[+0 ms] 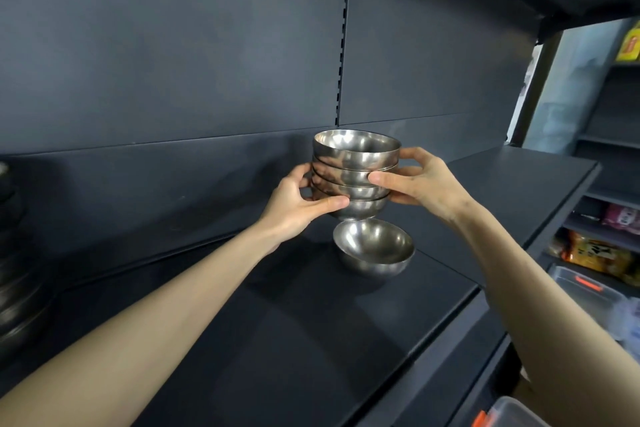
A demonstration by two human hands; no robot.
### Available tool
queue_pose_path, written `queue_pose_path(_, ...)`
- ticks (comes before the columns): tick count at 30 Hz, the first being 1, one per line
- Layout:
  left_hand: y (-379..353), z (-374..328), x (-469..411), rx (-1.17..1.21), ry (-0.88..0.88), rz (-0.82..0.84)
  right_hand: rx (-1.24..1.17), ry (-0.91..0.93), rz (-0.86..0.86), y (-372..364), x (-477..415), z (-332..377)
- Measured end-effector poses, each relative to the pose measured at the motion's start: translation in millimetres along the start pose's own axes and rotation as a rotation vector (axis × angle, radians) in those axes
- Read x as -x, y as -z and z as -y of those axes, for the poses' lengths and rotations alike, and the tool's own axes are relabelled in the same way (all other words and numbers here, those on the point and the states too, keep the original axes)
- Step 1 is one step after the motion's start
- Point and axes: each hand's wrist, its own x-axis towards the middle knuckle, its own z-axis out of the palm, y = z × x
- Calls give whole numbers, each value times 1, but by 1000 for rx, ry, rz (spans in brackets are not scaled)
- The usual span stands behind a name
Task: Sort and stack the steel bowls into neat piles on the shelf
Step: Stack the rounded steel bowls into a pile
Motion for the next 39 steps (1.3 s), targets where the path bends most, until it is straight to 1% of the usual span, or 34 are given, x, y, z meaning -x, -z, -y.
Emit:
queue_pose_path(7,-29,-1,33,25,41,26,-8,-49,1,16,36,-16)
queue_pose_path(15,-40,8,49,-56,122,24,-27,-79,7,17,46,-36)
queue_pose_path(23,-44,8,55,3,107,17,13,-83,-4,16,50,-40)
queue_pose_path(30,-16,3,80,-58,114,-43,-10,-68,61,-9,55,-31)
queue_pose_path(39,57,-10,144,-122,143,-194,-56,-20,231,-89,64,-1)
